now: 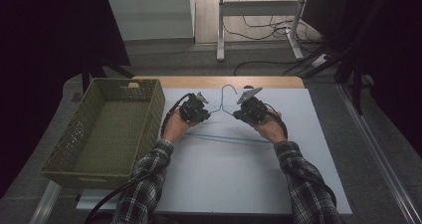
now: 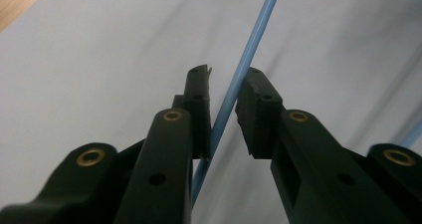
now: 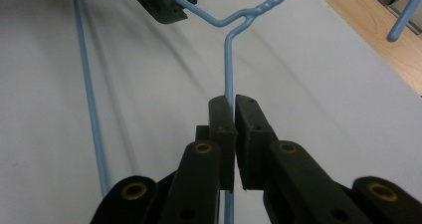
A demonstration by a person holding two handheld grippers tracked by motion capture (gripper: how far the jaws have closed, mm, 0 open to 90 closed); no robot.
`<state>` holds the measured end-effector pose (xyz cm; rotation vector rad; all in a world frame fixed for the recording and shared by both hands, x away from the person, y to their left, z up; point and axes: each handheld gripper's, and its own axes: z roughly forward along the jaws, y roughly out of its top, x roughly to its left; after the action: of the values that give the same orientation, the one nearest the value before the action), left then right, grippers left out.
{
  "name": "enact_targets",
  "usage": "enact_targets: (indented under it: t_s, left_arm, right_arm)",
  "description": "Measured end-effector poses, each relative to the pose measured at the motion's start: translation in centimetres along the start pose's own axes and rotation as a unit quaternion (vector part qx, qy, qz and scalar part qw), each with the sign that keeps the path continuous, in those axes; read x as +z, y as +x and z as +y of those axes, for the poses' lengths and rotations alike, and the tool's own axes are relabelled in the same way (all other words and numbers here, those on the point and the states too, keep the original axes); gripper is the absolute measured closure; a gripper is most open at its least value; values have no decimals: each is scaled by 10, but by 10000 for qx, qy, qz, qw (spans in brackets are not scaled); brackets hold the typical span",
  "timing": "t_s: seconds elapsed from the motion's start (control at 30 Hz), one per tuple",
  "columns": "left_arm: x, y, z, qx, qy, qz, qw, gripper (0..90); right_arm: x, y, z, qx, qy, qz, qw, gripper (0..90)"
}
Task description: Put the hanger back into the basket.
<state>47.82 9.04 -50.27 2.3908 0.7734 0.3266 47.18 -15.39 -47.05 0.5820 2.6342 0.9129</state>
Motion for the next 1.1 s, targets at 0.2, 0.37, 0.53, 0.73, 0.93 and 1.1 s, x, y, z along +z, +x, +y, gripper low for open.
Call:
enact_targets:
  t_s: [0.2,0.37,0.53,0.73,0.93,1.1]
  left_arm:
    - [-6,-12,3,718,55,-348,9968,866]
    - [-14,-16,2,623,-130,-592,9962,869]
    - [-16,-23,1,551,-160,-612,9965,868]
    - [-16,-30,-4,503,-121,-664,9965,868]
    - [-17,-37,-5,440,-160,-725,9963,867]
    - [-24,-38,-2,29,-101,-862,9962,853]
  right_arm:
    - [-4,-2,-3,129,39,-205,9997,782]
    - [-17,-5,4,575,-401,-107,9975,609]
    - [-16,0,24,959,-719,-50,9928,524]
    - [4,-2,40,1550,-641,-56,9858,514]
    - [15,0,43,1756,-431,70,9835,734]
    - [6,-1,40,2308,-704,505,9691,848]
